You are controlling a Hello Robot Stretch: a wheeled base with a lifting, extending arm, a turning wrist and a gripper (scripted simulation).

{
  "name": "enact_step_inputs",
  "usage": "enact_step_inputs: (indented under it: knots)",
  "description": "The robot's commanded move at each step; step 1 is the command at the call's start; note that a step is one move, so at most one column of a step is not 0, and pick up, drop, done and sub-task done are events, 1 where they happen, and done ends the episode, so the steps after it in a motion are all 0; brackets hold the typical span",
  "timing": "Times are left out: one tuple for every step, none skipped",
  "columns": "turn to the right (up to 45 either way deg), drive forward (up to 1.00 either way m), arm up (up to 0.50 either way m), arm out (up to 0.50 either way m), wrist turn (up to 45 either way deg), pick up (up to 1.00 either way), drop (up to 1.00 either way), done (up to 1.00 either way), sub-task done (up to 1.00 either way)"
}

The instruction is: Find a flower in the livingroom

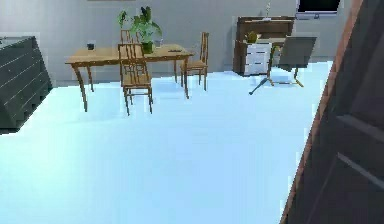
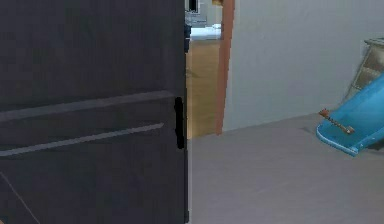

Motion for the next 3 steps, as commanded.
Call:
enact_step_inputs:
  knots:
    - [0.0, 0.9, 0.0, 0.0, 0.0, 0.0, 0.0, 0.0, 0.0]
    - [21.0, 0.0, 0.0, 0.0, 0.0, 0.0, 0.0, 0.0, 0.0]
    - [0.0, 0.45, 0.0, 0.0, 0.0, 0.0, 0.0, 0.0, 0.0]
